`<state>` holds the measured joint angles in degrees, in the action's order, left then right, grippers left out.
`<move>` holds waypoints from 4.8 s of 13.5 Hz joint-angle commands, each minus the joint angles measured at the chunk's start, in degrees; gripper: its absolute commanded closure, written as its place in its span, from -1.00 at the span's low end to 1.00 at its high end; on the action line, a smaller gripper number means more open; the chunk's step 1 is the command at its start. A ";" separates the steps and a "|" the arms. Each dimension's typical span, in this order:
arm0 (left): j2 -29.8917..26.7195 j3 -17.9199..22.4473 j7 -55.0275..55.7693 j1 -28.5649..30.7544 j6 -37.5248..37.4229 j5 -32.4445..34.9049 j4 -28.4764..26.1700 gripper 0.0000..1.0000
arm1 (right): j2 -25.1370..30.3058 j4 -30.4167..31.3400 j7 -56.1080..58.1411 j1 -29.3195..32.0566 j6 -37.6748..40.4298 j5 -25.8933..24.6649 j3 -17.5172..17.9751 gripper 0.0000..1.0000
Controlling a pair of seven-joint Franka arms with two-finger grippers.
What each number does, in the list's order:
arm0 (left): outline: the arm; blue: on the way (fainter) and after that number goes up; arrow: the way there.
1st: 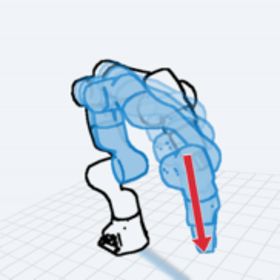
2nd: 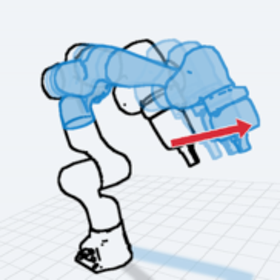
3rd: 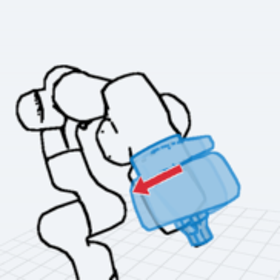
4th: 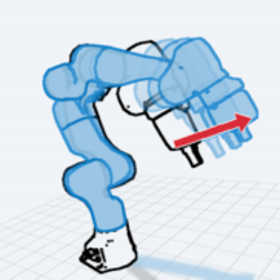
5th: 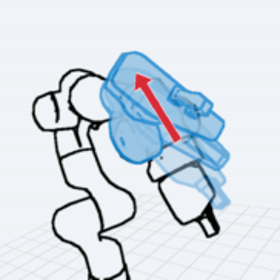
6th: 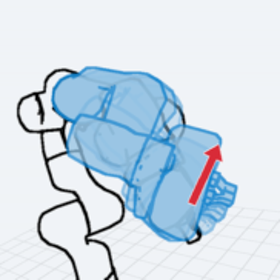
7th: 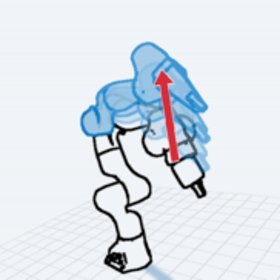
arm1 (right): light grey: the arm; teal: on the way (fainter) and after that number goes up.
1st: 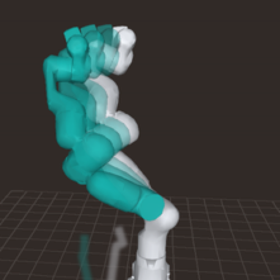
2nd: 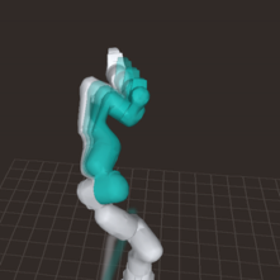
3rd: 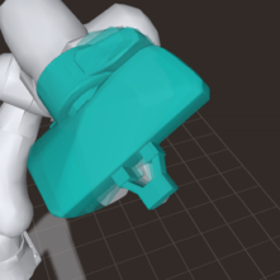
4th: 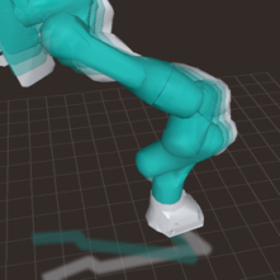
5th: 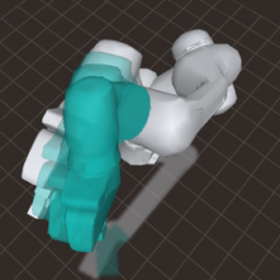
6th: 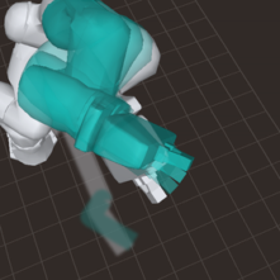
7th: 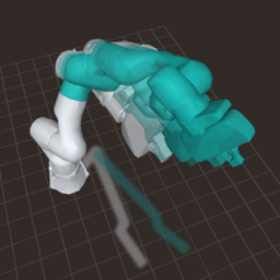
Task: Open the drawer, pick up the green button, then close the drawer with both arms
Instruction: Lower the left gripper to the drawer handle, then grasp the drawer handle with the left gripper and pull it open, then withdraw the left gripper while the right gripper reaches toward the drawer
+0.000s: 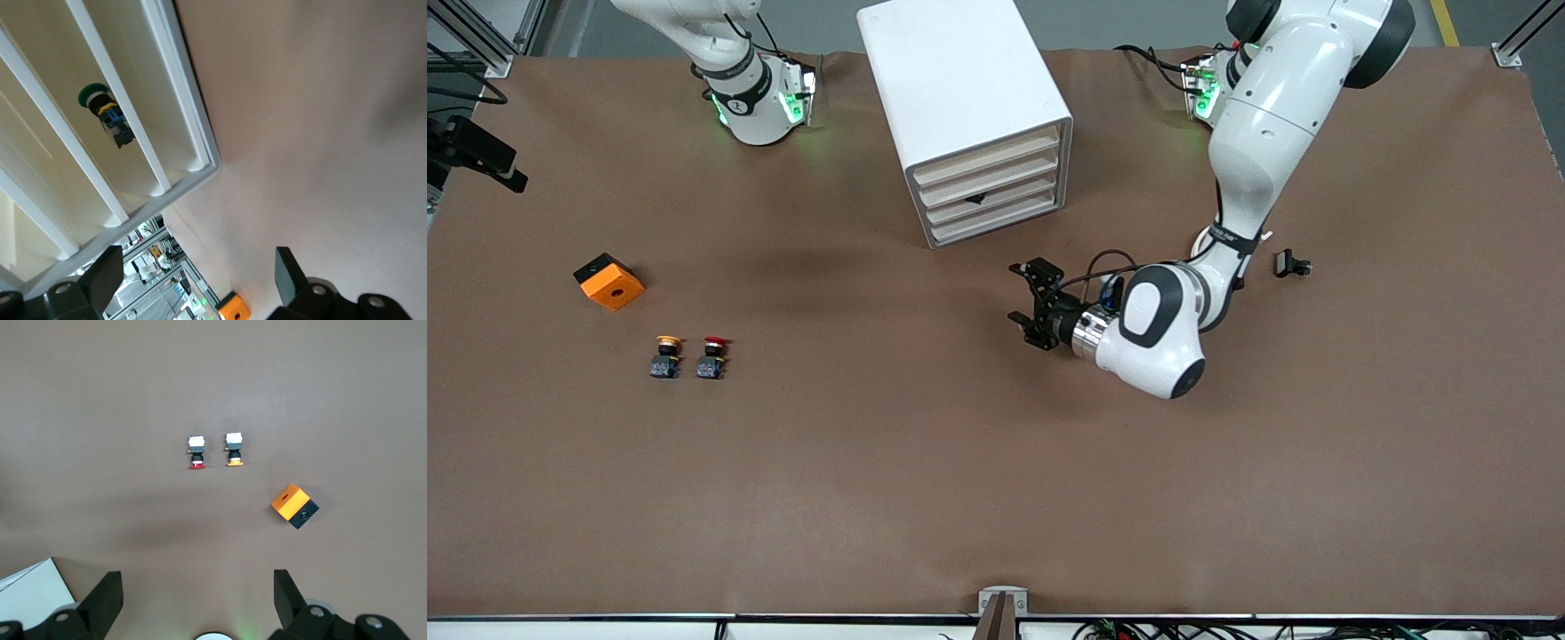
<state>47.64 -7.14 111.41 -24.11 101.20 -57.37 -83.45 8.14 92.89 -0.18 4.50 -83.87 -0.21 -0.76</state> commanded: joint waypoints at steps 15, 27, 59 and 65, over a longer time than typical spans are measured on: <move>7.02 0.38 13.39 -4.54 -15.60 -0.28 0.39 -0.68 | 0.65 0.54 -0.44 -0.19 0.11 0.91 0.32 -1.00; 7.38 0.20 5.92 -7.71 -18.15 1.47 -1.54 -0.11 | 0.83 -0.25 -0.35 -1.95 0.37 0.38 0.41 -1.00; 8.61 7.76 16.82 -5.60 -14.11 0.77 5.92 0.72 | -8.99 -2.01 0.18 -6.34 -2.53 -0.93 0.14 -1.00; 7.56 9.08 16.38 -3.50 -13.40 0.95 10.58 -1.00 | -12.97 -2.54 -5.42 -8.01 -3.67 0.37 0.23 -1.00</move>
<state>55.71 1.65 126.74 -28.69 88.06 -56.81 -74.93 -4.85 91.86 -1.28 -1.86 -88.05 -0.76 -0.42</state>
